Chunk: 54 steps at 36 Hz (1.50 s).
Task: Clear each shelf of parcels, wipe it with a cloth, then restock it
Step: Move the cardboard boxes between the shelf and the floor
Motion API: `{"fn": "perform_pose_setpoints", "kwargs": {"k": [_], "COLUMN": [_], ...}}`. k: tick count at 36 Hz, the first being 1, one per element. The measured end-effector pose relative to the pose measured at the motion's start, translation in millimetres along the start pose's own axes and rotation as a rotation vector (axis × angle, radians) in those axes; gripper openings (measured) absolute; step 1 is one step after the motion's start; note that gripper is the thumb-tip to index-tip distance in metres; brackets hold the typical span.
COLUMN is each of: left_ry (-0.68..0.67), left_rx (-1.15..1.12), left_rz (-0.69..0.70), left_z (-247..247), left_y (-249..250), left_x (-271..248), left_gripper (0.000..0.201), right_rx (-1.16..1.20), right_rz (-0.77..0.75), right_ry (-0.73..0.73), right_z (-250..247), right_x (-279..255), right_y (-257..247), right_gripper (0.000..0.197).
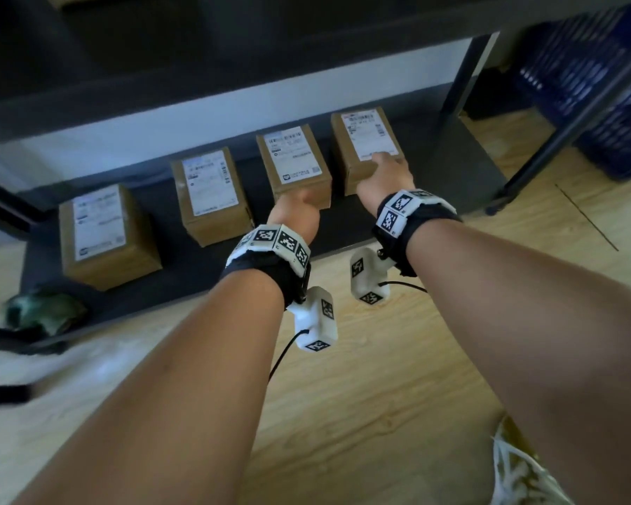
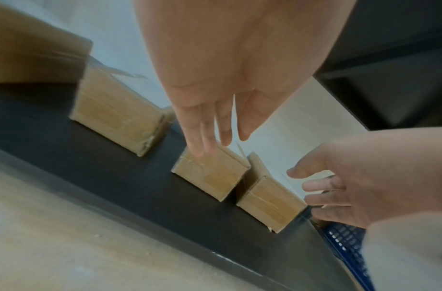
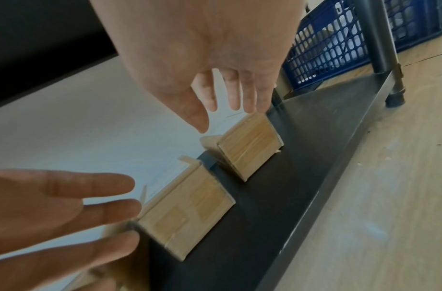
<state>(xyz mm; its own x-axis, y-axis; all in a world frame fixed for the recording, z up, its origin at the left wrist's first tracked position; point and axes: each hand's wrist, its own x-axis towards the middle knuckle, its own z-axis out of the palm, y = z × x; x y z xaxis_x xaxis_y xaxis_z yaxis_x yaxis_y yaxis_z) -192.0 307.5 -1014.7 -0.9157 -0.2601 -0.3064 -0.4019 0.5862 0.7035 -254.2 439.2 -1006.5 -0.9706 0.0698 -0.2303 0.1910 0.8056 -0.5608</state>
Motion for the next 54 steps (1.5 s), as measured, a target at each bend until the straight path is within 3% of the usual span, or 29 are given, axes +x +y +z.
{"fn": "perform_pose_setpoints", "kwargs": {"k": [16, 21, 30, 43, 54], "left_ry": [0.169, 0.135, 0.272, 0.315, 0.270], "left_rx": [0.082, 0.169, 0.244, 0.290, 0.287], "left_rz": [-0.185, -0.304, -0.522, -0.606, -0.645], "left_z": [-81, -113, -161, -187, -188], "left_y": [-123, -158, -198, -265, -324], "left_x": [-119, -165, -236, -227, -199], "left_gripper": [0.043, 0.048, 0.048, 0.052, 0.054], "right_rx": [-0.078, -0.153, -0.212, -0.281, -0.436], "right_rz": [-0.154, -0.240, -0.468, -0.668, -0.801], "right_ry": [-0.150, -0.273, -0.430, -0.569, -0.527], "right_z": [79, 104, 126, 223, 325], "right_x": [-137, -181, -243, -254, -233], "right_y": [-57, -81, -130, -183, -251], "right_gripper": [0.057, 0.060, 0.058, 0.057, 0.052]}}
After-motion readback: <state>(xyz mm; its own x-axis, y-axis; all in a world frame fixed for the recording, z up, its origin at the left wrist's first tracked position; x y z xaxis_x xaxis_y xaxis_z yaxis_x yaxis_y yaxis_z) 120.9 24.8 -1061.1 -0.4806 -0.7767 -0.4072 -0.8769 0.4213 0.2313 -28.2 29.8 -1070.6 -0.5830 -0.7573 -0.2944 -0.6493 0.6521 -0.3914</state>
